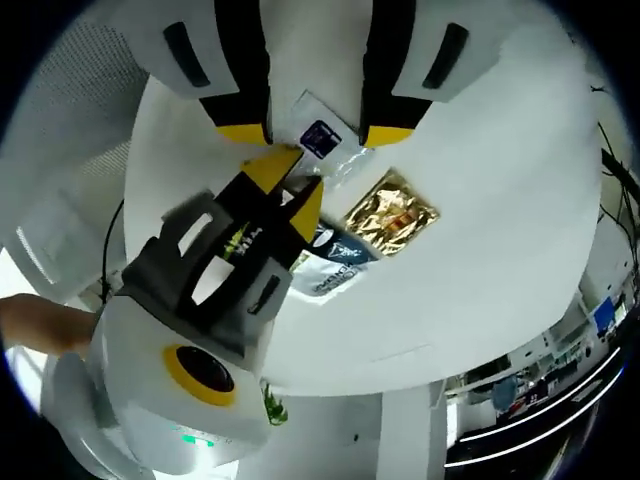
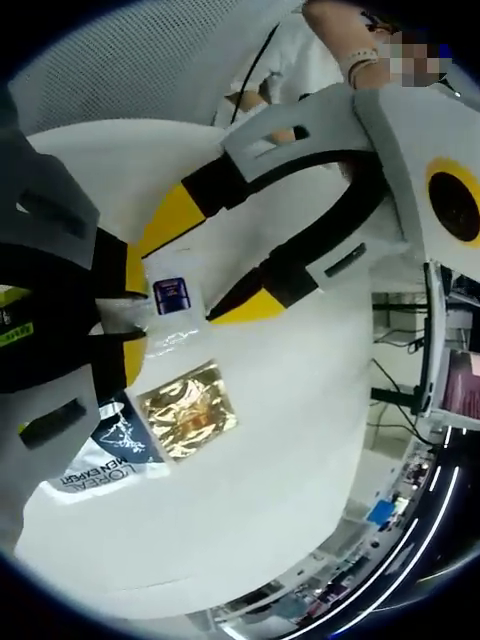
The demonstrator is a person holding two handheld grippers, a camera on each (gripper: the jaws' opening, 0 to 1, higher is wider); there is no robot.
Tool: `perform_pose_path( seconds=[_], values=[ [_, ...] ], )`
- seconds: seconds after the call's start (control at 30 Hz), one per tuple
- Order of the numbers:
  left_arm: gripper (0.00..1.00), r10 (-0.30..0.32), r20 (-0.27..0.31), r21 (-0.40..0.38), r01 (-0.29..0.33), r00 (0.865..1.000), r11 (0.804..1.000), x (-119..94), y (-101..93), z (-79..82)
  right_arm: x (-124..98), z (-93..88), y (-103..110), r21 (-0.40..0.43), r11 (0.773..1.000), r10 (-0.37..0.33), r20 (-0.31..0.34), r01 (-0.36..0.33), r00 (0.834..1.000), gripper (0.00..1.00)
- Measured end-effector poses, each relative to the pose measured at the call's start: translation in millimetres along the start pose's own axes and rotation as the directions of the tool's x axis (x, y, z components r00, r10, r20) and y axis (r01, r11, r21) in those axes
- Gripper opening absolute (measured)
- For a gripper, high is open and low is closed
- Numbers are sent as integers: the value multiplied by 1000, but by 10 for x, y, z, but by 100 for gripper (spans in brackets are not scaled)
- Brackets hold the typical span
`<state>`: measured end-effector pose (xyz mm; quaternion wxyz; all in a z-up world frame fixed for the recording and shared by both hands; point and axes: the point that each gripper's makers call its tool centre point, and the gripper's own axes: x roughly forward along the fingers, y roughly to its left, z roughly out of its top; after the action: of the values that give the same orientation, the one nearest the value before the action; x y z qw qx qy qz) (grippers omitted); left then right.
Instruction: Arrange the skincare products in the storage area until every visible bottle or jar stands upright without overlapping.
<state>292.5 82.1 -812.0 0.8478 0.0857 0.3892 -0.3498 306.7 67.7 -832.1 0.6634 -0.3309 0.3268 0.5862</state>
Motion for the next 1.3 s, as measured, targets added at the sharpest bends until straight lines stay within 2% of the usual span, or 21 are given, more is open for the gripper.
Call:
perform_pose_path(
  seconds=[0.2,0.4,0.47,0.6,0.77,0.83,0.97,1.17,1.3],
  values=[
    [29,12,30,-54,-11,999,998,-112,-84,40,1,6,25,24,1000,3,15,-3,1000,14],
    [29,14,18,-55,-13,1000,998,-154,-166,13,5,16,9,39,999,-15,11,15,1000,14],
    [30,24,7,-58,-23,1000,998,-160,-138,-12,-6,12,-1,36,999,-25,8,24,1000,15],
    [30,17,30,-65,-15,999,998,-212,-189,23,-70,-29,15,17,999,-40,-7,40,999,18],
    [31,33,34,-82,-30,999,996,-241,-183,63,-281,74,21,12,997,-78,49,78,996,17],
    [31,38,41,-89,-34,998,995,-267,-189,92,-389,114,47,0,996,-94,61,94,994,13],
    [32,45,62,-101,-39,997,994,-318,-217,155,-552,140,51,-9,993,-120,88,122,989,13],
    [35,45,63,-102,-38,997,994,-377,-285,175,-870,106,38,-22,981,-191,105,194,976,11],
    [37,53,83,-111,-43,995,993,-434,-314,230,-1093,77,58,8,975,-221,133,221,966,9]
  ],
)
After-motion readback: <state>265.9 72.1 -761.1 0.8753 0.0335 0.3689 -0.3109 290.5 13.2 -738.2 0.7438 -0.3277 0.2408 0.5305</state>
